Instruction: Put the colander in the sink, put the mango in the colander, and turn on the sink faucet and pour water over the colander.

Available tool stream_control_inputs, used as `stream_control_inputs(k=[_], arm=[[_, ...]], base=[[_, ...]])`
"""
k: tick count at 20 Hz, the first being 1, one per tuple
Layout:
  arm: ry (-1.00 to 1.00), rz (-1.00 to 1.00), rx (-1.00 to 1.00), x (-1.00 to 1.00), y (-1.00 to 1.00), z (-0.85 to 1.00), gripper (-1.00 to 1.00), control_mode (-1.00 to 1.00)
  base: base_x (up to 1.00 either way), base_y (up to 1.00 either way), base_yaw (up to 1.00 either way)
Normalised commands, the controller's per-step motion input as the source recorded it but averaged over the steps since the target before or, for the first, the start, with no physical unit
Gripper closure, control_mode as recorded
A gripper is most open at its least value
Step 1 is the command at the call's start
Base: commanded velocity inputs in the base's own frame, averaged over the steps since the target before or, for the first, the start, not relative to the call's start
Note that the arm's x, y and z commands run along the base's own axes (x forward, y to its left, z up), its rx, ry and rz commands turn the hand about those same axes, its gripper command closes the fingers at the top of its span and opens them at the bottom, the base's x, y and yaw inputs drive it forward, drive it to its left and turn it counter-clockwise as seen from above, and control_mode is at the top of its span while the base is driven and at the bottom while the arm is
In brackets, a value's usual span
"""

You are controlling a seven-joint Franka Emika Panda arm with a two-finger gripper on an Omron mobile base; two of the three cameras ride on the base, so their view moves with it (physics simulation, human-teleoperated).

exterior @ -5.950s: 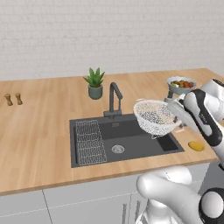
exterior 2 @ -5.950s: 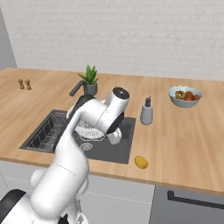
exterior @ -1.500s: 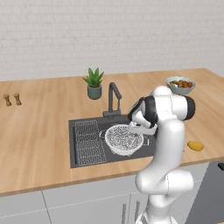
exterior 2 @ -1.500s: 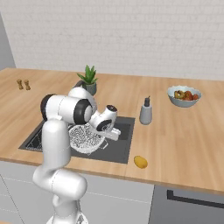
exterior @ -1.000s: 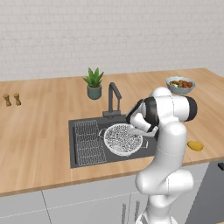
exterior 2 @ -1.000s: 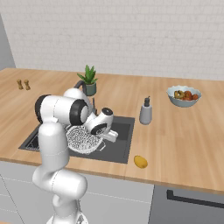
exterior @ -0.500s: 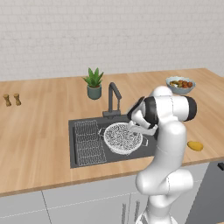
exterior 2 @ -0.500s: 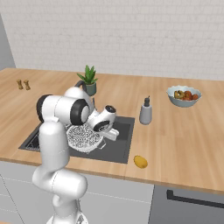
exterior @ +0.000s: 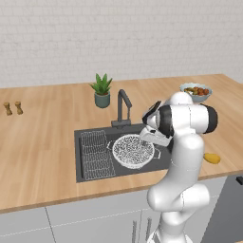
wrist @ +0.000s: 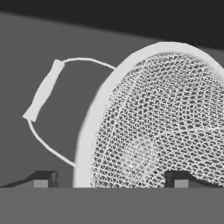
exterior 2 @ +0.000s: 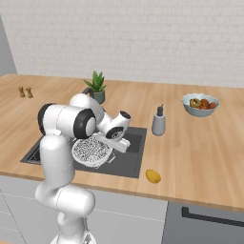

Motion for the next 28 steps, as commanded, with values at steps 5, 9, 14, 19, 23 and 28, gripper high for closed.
stream_control_inputs(k=[5, 9, 14, 19, 23, 28], arm=[[0.00, 0.17, 0.03, -0.46, -0.33, 0.01, -1.00, -1.00], [0.00, 0.17, 0.00, -0.48, -0.64, 0.04, -1.00, -1.00], [0.00, 0.16, 0.00, -0.21, -0.46, 0.30, -1.00, -1.00], [-0.01, 0.19, 0.01, -0.32, -0.14, 0.73, -1.00, -1.00], [-0.05, 0.12, 0.01, -0.63, 0.00, 0.89, -1.00, -1.00], [-0.14, -0.02, 0.00, -0.86, 0.00, 0.63, -1.00, -1.00]], base=[[0.00, 0.00, 0.00], [0.00, 0.00, 0.00], [0.00, 0.00, 0.00], [0.00, 0.00, 0.00], [0.00, 0.00, 0.00], [0.00, 0.00, 0.00]])
